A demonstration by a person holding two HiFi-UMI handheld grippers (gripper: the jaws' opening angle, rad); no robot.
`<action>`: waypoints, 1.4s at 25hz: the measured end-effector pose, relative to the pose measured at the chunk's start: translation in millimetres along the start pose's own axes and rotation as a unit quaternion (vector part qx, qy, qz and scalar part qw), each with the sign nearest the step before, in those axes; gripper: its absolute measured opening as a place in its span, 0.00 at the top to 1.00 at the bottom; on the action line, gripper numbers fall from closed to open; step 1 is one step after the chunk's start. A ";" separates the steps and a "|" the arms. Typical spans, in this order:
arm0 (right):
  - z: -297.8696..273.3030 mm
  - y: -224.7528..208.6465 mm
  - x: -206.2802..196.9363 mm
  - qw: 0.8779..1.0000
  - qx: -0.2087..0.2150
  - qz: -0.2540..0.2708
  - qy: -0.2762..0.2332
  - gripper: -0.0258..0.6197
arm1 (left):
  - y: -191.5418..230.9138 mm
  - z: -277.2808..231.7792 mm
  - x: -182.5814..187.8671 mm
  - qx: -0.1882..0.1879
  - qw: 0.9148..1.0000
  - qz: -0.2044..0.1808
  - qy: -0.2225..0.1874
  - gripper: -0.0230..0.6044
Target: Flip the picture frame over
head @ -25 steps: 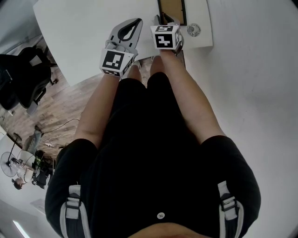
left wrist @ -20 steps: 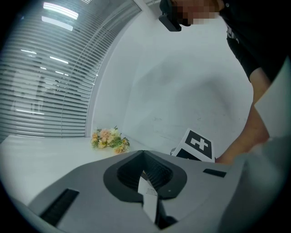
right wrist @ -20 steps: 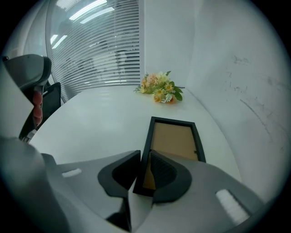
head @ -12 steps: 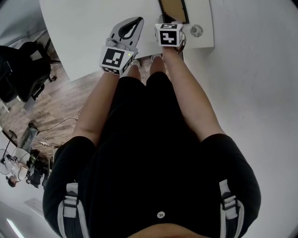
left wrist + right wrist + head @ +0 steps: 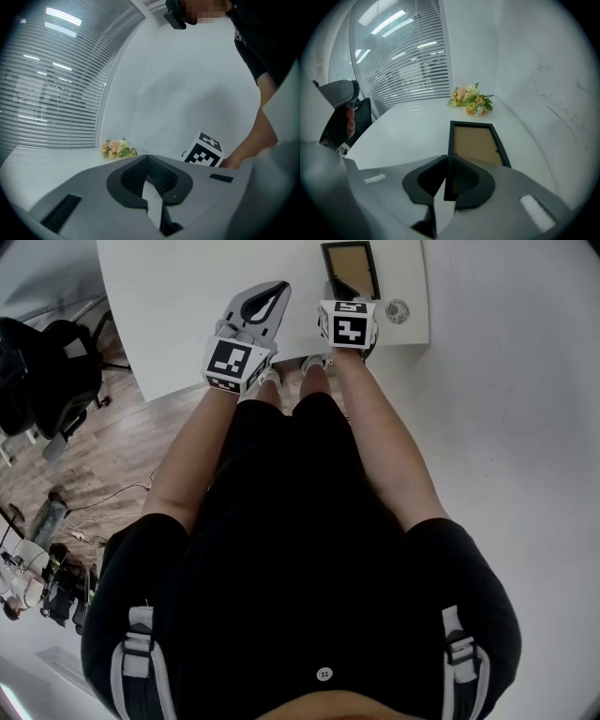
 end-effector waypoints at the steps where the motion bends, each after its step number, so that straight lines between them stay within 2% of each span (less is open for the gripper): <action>1: 2.3 -0.1 1.4 1.000 0.003 -0.005 -0.001 0.88 | -0.1 1.4 0.6 0.000 1.000 -0.001 0.000 0.95; 13: 39.2 -2.4 20.5 0.995 0.065 -0.081 -0.012 0.88 | -9.8 10.3 22.6 0.009 1.000 -0.013 -0.006 0.95; 18: 50.9 0.1 25.1 0.987 0.108 -0.118 -0.011 0.88 | -11.8 11.1 30.4 0.011 1.000 -0.021 -0.010 0.95; 24: 55.2 17.5 32.3 0.978 0.156 -0.138 -0.012 0.88 | -3.4 22.1 34.6 0.018 1.000 -0.017 -0.016 0.95; 28: 59.7 20.1 29.0 0.966 0.190 -0.178 -0.001 0.88 | -7.7 24.4 35.4 0.018 1.000 -0.018 -0.014 0.95; 35: 60.3 32.7 33.4 0.931 0.268 -0.247 0.005 0.88 | -0.7 30.9 29.5 0.020 0.999 -0.017 -0.020 0.95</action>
Point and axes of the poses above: the fingertips, and each gripper's own axes: z backward along the fingers, y to its left, x out of its top, the point moved 6 cm from there along z, backward along the fingers, and after that the axes turned 14 degrees about -x, right-handed, at the moved point
